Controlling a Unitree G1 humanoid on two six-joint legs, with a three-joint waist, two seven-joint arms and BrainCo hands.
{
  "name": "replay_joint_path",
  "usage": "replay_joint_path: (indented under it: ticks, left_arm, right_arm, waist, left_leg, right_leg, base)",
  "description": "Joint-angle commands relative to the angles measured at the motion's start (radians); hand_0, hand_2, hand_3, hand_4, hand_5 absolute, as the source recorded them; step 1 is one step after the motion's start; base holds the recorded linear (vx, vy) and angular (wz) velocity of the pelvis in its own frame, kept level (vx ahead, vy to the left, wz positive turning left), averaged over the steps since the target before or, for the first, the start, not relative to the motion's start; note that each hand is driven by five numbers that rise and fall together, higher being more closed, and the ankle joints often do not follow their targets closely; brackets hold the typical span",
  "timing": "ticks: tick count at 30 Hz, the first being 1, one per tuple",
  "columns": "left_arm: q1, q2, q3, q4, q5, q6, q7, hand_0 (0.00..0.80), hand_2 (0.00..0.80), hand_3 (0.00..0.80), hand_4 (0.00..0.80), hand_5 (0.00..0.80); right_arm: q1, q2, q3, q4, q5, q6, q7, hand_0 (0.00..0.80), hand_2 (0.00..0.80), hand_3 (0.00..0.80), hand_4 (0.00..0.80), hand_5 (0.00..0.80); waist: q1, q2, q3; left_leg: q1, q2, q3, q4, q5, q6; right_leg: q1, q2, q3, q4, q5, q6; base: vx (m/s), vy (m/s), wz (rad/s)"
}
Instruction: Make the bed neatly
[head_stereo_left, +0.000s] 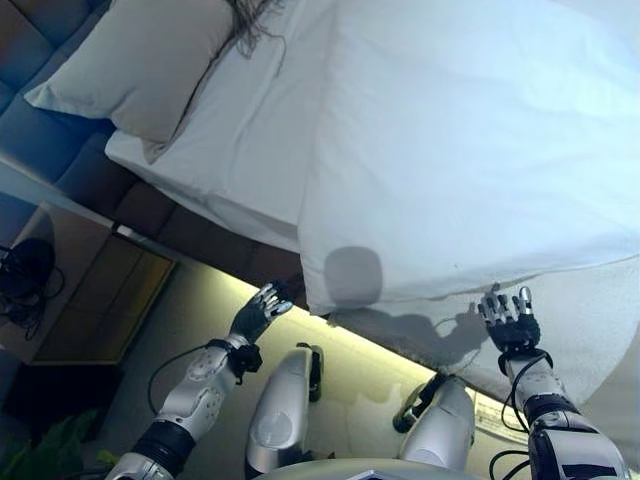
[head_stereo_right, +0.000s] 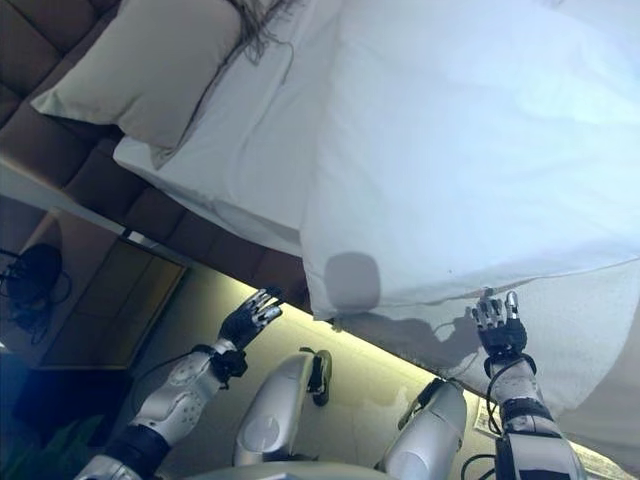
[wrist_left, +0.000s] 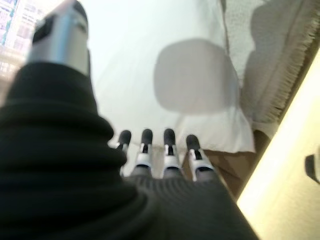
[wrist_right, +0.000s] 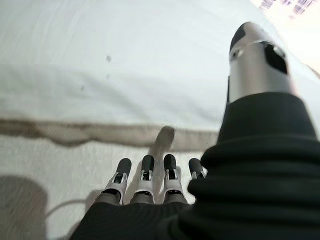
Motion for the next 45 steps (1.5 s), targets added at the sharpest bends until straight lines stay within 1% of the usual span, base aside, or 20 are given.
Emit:
replay_joint_path:
  ticks: [1, 5, 7, 11, 16, 24, 25, 26, 27, 28, 34, 38, 41, 43, 45]
  left_arm:
    - [-0.03, 0.017, 0.007, -0.102, -0.053, -0.082, 0.004, 0.0, 0.0, 0.0, 0.0, 0.0]
    - [-0.055, 0.019, 0.001, -0.085, -0.069, -0.087, 0.004, 0.0, 0.0, 0.0, 0.0, 0.0]
    - [-0.063, 0.018, -0.002, -0.083, -0.076, -0.086, 0.001, 0.0, 0.0, 0.0, 0.0, 0.0]
    - [-0.063, 0.014, -0.01, -0.093, -0.075, -0.081, 0.002, 0.0, 0.0, 0.0, 0.0, 0.0]
    - [-0.071, 0.012, -0.026, -0.092, -0.09, -0.091, 0.01, 0.0, 0.0, 0.0, 0.0, 0.0]
    - [-0.071, 0.019, -0.041, -0.089, -0.099, -0.094, 0.005, 0.0, 0.0, 0.0, 0.0, 0.0]
    - [-0.071, 0.021, -0.044, -0.088, -0.101, -0.096, 0.006, 0.0, 0.0, 0.0, 0.0, 0.0]
    - [-0.073, 0.022, -0.049, -0.089, -0.104, -0.096, 0.01, 0.0, 0.0, 0.0, 0.0, 0.0]
    - [-0.075, 0.022, -0.053, -0.088, -0.108, -0.098, 0.012, 0.0, 0.0, 0.0, 0.0, 0.0]
    - [-0.078, 0.024, -0.057, -0.085, -0.112, -0.103, 0.011, 0.0, 0.0, 0.0, 0.0, 0.0]
    - [-0.077, 0.021, -0.075, -0.059, -0.122, -0.13, 0.012, 0.0, 0.0, 0.0, 0.0, 0.0]
    - [-0.074, 0.02, -0.081, -0.045, -0.131, -0.142, 0.004, 0.0, 0.0, 0.0, 0.0, 0.0]
    - [-0.074, 0.021, -0.086, -0.046, -0.137, -0.15, 0.005, 0.0, 0.0, 0.0, 0.0, 0.0]
    - [-0.068, 0.025, -0.087, -0.051, -0.143, -0.157, 0.007, 0.0, 0.0, 0.0, 0.0, 0.0]
    - [-0.067, 0.027, -0.086, -0.055, -0.143, -0.159, 0.009, 0.0, 0.0, 0.0, 0.0, 0.0]
  right_arm:
    - [-0.067, -0.072, -0.029, 0.0, -0.008, -0.009, 0.052, 0.0, 0.0, 0.0, 0.0, 0.0]
    - [-0.134, -0.112, -0.036, 0.029, 0.024, 0.025, 0.046, 0.0, 0.0, 0.0, 0.0, 0.0]
    - [-0.152, -0.13, -0.038, 0.043, 0.015, 0.036, 0.047, 0.0, 0.0, 0.0, 0.0, 0.0]
    - [-0.167, -0.158, -0.038, 0.055, 0.001, 0.039, 0.04, 0.0, 0.0, 0.0, 0.0, 0.0]
    - [-0.205, -0.198, -0.038, 0.072, -0.009, 0.04, 0.065, 0.0, 0.0, 0.0, 0.0, 0.0]
    - [-0.244, -0.248, -0.042, 0.079, 0.003, 0.067, 0.085, 0.0, 0.0, 0.0, 0.0, 0.0]
    - [-0.255, -0.254, -0.041, 0.079, 0.001, 0.07, 0.09, 0.069, 0.069, 0.069, 0.069, 0.069]
    - [-0.269, -0.26, -0.038, 0.078, -0.003, 0.071, 0.091, 0.27, 0.27, 0.27, 0.27, 0.27]
    - [-0.285, -0.267, -0.038, 0.076, -0.011, 0.075, 0.092, 0.58, 0.58, 0.58, 0.58, 0.58]
    - [-0.299, -0.272, -0.033, 0.075, -0.017, 0.074, 0.094, 0.8, 0.8, 0.8, 0.8, 0.8]
    - [-0.36, -0.302, -0.025, 0.086, -0.027, 0.09, 0.093, 0.8, 0.8, 0.8, 0.8, 0.8]
    - [-0.383, -0.321, -0.027, 0.098, -0.04, 0.117, 0.105, 0.8, 0.8, 0.8, 0.8, 0.8]
    - [-0.387, -0.322, -0.022, 0.105, -0.036, 0.13, 0.114, 0.8, 0.8, 0.8, 0.8, 0.8]
    - [-0.378, -0.317, -0.018, 0.113, -0.038, 0.14, 0.127, 0.8, 0.8, 0.8, 0.8, 0.8]
    - [-0.366, -0.305, -0.014, 0.114, -0.051, 0.137, 0.135, 0.8, 0.8, 0.8, 0.8, 0.8]
  waist:
    - [0.004, 0.038, 0.042]
    - [0.004, 0.047, 0.049]
    - [0.003, 0.051, 0.047]
    - [0.002, 0.058, 0.046]
    - [-0.003, 0.067, 0.044]
    - [0.001, 0.069, 0.037]
    - [0.002, 0.07, 0.036]
    - [0.003, 0.071, 0.035]
    - [0.002, 0.073, 0.034]
    - [0.003, 0.076, 0.034]
    - [0.005, 0.081, 0.029]
    - [0.004, 0.084, 0.025]
    - [0.003, 0.084, 0.024]
    - [0.004, 0.081, 0.02]
    - [0.007, 0.076, 0.018]
  left_leg:
    - [-0.016, 0.059, -0.054, 0.014, -0.046, 0.027]
    - [-0.051, 0.06, -0.059, 0.028, -0.04, 0.02]
    - [-0.059, 0.061, -0.058, 0.029, -0.037, 0.018]
    - [-0.061, 0.062, -0.057, 0.017, -0.027, 0.013]
    - [-0.069, 0.062, -0.055, 0.007, -0.024, 0.009]
    - [-0.073, 0.062, -0.054, 0.014, -0.026, 0.008]
    - [-0.076, 0.062, -0.054, 0.015, -0.026, 0.007]
    - [-0.078, 0.062, -0.054, 0.014, -0.025, 0.007]
    - [-0.078, 0.062, -0.053, 0.012, -0.023, 0.007]
    - [-0.08, 0.061, -0.053, 0.009, -0.021, 0.007]
    - [-0.08, 0.059, -0.047, 0.005, -0.016, 0.008]
    - [-0.079, 0.057, -0.046, 0.008, -0.015, 0.01]
    - [-0.078, 0.058, -0.044, 0.004, -0.012, 0.012]
    - [-0.069, 0.06, -0.042, -0.006, -0.007, 0.011]
    - [-0.056, 0.061, -0.04, -0.02, -0.003, 0.012]
  right_leg:
    - [-0.082, -0.022, 0.098, -0.254, 0.411, 0.127]
    - [-0.123, -0.018, 0.109, -0.228, 0.404, 0.125]
    - [-0.138, -0.016, 0.114, -0.22, 0.401, 0.124]
    - [-0.155, -0.013, 0.121, -0.216, 0.402, 0.125]
    - [-0.177, -0.01, 0.128, -0.212, 0.401, 0.126]
    - [-0.188, -0.015, 0.133, -0.204, 0.403, 0.126]
    - [-0.192, -0.015, 0.134, -0.203, 0.404, 0.127]
    - [-0.195, -0.017, 0.134, -0.203, 0.405, 0.128]
    - [-0.199, -0.017, 0.136, -0.203, 0.406, 0.129]
    - [-0.202, -0.016, 0.136, -0.205, 0.408, 0.13]
    - [-0.206, -0.017, 0.138, -0.204, 0.411, 0.128]
    - [-0.21, -0.017, 0.142, -0.195, 0.408, 0.126]
    - [-0.209, -0.013, 0.143, -0.195, 0.405, 0.125]
    - [-0.198, -0.012, 0.137, -0.205, 0.405, 0.125]
    - [-0.183, -0.009, 0.129, -0.219, 0.408, 0.125]
  base:
    - [-0.108, -0.024, 0.08]
    - [-0.05, -0.008, 0.12]
    - [-0.01, 0.005, 0.04]
    - [0.0, 0.0, 0.0]
    - [-0.005, 0.023, -0.04]
    - [0.02, 0.008, 0.0]
    - [0.0, 0.0, 0.0]
    - [0.0, 0.0, 0.0]
    - [0.006, 0.033, 0.01]
    - [-0.008, 0.036, 0.01]
    - [0.009, 0.036, 0.0]
    - [0.022, 0.028, 0.0]
    - [0.0, 0.0, 0.0]
    - [0.0, 0.0, 0.0]
    - [0.0, 0.0, 0.0]
